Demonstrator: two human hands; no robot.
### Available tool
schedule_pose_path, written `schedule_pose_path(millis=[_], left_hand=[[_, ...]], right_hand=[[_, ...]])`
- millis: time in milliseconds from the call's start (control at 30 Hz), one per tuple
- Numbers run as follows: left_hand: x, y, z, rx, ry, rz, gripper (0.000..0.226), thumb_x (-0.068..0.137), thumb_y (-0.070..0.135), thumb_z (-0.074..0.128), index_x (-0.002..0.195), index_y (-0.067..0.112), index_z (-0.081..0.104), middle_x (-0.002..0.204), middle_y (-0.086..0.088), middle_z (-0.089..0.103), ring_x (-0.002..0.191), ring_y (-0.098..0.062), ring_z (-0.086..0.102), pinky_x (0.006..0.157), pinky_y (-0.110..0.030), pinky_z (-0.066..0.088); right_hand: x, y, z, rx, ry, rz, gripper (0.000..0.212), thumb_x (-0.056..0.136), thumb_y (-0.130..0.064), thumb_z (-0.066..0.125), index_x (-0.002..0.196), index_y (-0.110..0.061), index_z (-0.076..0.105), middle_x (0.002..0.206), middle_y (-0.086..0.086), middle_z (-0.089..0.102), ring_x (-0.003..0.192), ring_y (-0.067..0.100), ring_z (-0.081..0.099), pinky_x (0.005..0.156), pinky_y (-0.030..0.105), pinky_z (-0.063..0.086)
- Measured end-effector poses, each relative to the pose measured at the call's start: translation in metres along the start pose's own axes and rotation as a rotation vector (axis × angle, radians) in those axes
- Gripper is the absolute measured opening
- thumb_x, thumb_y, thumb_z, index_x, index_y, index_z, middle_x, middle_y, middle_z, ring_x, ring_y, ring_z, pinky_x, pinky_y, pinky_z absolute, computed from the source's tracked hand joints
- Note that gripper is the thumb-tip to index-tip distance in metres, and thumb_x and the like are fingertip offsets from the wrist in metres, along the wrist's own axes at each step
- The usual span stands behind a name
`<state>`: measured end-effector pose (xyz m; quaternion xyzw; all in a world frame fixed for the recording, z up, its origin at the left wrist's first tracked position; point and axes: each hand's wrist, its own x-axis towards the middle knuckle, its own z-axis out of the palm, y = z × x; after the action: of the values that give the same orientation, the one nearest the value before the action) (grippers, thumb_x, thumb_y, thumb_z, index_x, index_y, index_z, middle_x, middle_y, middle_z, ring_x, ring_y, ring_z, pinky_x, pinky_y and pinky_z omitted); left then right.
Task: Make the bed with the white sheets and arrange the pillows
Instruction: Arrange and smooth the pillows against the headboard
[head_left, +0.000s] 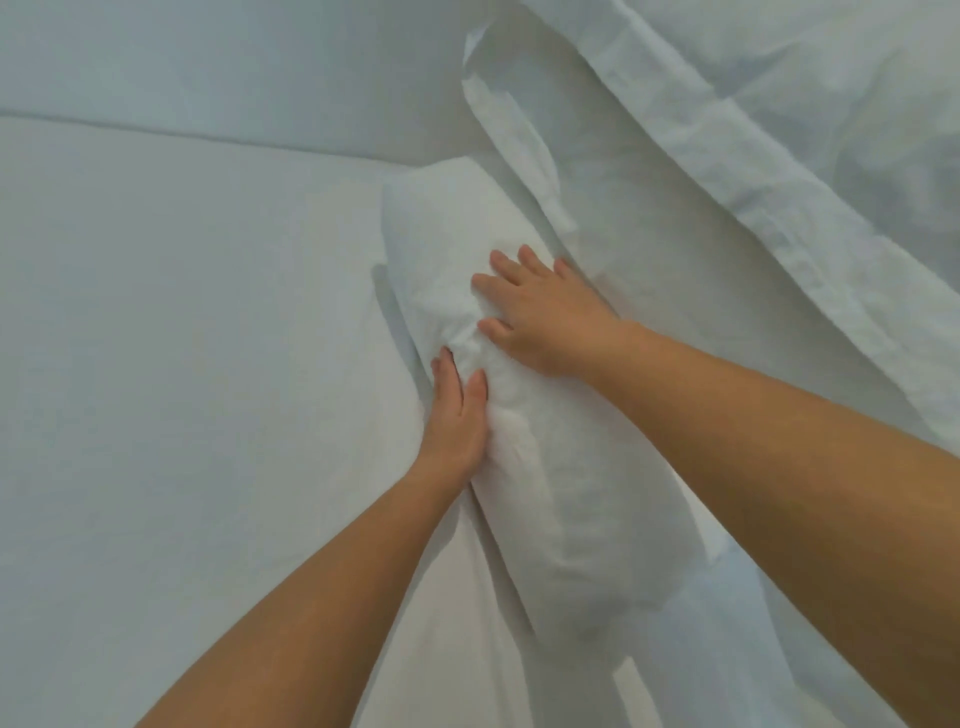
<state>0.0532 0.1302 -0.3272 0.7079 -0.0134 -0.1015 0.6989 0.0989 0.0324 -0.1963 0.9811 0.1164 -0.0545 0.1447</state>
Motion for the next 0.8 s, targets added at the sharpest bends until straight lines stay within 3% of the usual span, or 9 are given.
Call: schedule_pose_path(millis=[433, 633, 733, 800], left_hand=[[0.089, 0.024, -0.061, -0.027, -0.086, -0.024, 0.064, 0.102, 0.047, 0.032, 0.155, 0.031, 0.001, 0.161, 0.015, 0.007, 0.147, -0.006, 0.012, 0.121, -0.029, 0.011], [0.13, 0.021, -0.073, -0.108, 0.005, -0.045, 0.058, 0.103, 0.043, 0.033, 0.155, 0.035, 0.008, 0.156, 0.02, 0.019, 0.142, -0.003, 0.021, 0.106, -0.016, 0.017], [0.155, 0.019, -0.084, -0.114, 0.074, -0.024, 0.05, 0.104, 0.039, 0.035, 0.152, 0.036, 0.024, 0.15, 0.024, 0.028, 0.137, 0.001, 0.03, 0.109, -0.02, 0.024], [0.174, 0.022, -0.094, -0.19, 0.13, -0.033, 0.034, 0.103, 0.035, 0.036, 0.134, 0.043, 0.049, 0.136, 0.027, 0.049, 0.122, 0.009, 0.045, 0.096, -0.019, 0.038]], right_hand=[[0.162, 0.018, -0.047, -0.007, -0.07, -0.16, 0.05, 0.101, -0.037, 0.04, 0.148, -0.026, 0.034, 0.154, -0.001, 0.034, 0.141, 0.021, 0.031, 0.113, 0.042, 0.025], [0.221, 0.016, -0.055, -0.001, -0.145, -0.175, 0.05, 0.1, -0.042, 0.041, 0.147, -0.026, 0.035, 0.151, 0.003, 0.041, 0.136, 0.027, 0.039, 0.111, 0.039, 0.031], [0.252, 0.015, -0.062, -0.013, -0.21, -0.186, 0.048, 0.101, -0.046, 0.04, 0.135, -0.015, 0.052, 0.144, 0.007, 0.048, 0.131, 0.027, 0.045, 0.106, 0.035, 0.034], [0.273, 0.014, -0.066, 0.025, -0.288, -0.151, 0.049, 0.096, -0.054, 0.044, 0.122, -0.016, 0.062, 0.132, 0.004, 0.056, 0.12, 0.026, 0.053, 0.101, 0.035, 0.04]])
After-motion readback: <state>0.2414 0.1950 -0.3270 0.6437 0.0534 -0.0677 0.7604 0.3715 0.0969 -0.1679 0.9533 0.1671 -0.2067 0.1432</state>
